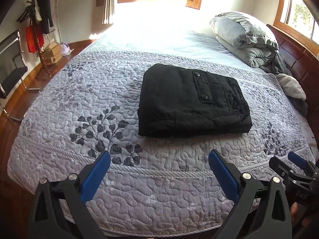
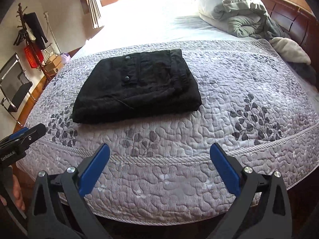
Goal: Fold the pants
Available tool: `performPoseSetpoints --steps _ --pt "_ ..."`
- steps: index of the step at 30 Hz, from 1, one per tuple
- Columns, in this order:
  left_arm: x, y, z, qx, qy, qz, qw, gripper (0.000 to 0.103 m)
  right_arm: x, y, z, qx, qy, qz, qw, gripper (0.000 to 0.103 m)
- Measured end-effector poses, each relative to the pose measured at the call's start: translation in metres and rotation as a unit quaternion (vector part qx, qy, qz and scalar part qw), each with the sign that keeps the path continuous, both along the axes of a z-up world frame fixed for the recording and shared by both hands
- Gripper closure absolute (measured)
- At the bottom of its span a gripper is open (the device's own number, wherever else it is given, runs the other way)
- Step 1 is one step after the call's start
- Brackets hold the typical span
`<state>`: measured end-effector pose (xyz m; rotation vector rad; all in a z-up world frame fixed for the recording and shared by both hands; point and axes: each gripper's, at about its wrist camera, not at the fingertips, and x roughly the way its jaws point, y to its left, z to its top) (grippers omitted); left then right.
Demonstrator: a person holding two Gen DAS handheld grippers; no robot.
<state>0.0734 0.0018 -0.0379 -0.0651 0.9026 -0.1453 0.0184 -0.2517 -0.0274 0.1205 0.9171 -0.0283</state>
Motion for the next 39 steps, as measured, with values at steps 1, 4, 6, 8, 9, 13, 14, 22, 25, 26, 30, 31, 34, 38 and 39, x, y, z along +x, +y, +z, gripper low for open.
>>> performPoseSetpoints --steps 1,4,6,8,9,13,14,22,25,26,30,31,34,38,39 --pt "-0.001 0.000 0.004 0.000 -0.005 -0.001 1.0000 0.004 -0.001 0.000 0.005 0.004 -0.004 0.003 1.000 0.003" --pt "-0.005 -0.001 0.015 0.001 -0.020 -0.002 0.9998 0.004 -0.003 0.002 0.017 0.015 -0.015 0.013 1.000 0.003" --pt "-0.008 -0.002 0.020 0.001 -0.027 -0.005 0.9996 0.004 -0.004 0.003 0.023 0.017 -0.020 0.017 1.000 0.003" --pt "-0.009 -0.002 0.023 0.003 -0.032 -0.007 0.9995 0.004 -0.004 0.004 0.026 0.018 -0.022 0.021 0.999 0.003" --pt "-0.010 -0.002 0.024 0.005 -0.033 -0.007 0.9994 0.004 -0.004 0.004 0.026 0.019 -0.022 0.021 0.999 0.003" --pt "-0.011 -0.004 0.025 0.017 -0.038 -0.010 0.9991 0.004 -0.001 0.001 0.024 0.032 -0.020 0.020 0.999 0.003" --pt "-0.010 -0.004 0.024 0.019 -0.037 -0.010 0.9991 0.004 -0.001 0.000 0.023 0.036 -0.019 0.020 0.999 0.003" --pt "-0.006 -0.001 0.011 0.024 -0.016 -0.007 0.9996 0.004 0.005 -0.001 0.008 0.041 -0.002 0.018 0.999 0.003" --pt "-0.005 -0.001 0.006 0.027 -0.010 -0.006 0.9996 0.004 0.006 0.000 0.006 0.038 0.001 0.020 0.999 0.003" --pt "-0.004 -0.001 0.005 0.029 -0.009 -0.007 0.9995 0.004 0.007 0.000 0.006 0.038 0.001 0.020 0.999 0.003" --pt "-0.003 -0.002 0.003 0.032 -0.009 -0.007 0.9994 0.004 0.008 0.001 0.005 0.037 0.003 0.020 0.999 0.003" --pt "-0.002 -0.002 0.003 0.032 -0.008 -0.007 0.9994 0.004 0.008 0.001 0.004 0.036 0.003 0.021 0.999 0.003" --pt "-0.001 -0.002 0.001 0.031 -0.005 -0.007 0.9995 0.004 0.008 0.001 0.004 0.034 0.003 0.022 0.999 0.003" --pt "0.000 -0.002 -0.003 0.032 0.000 -0.006 0.9995 0.004 0.009 0.000 0.003 0.034 0.004 0.022 0.999 0.003" --pt "0.000 -0.002 -0.004 0.032 0.000 -0.007 0.9995 0.004 0.009 0.000 0.003 0.034 0.005 0.021 0.999 0.003"
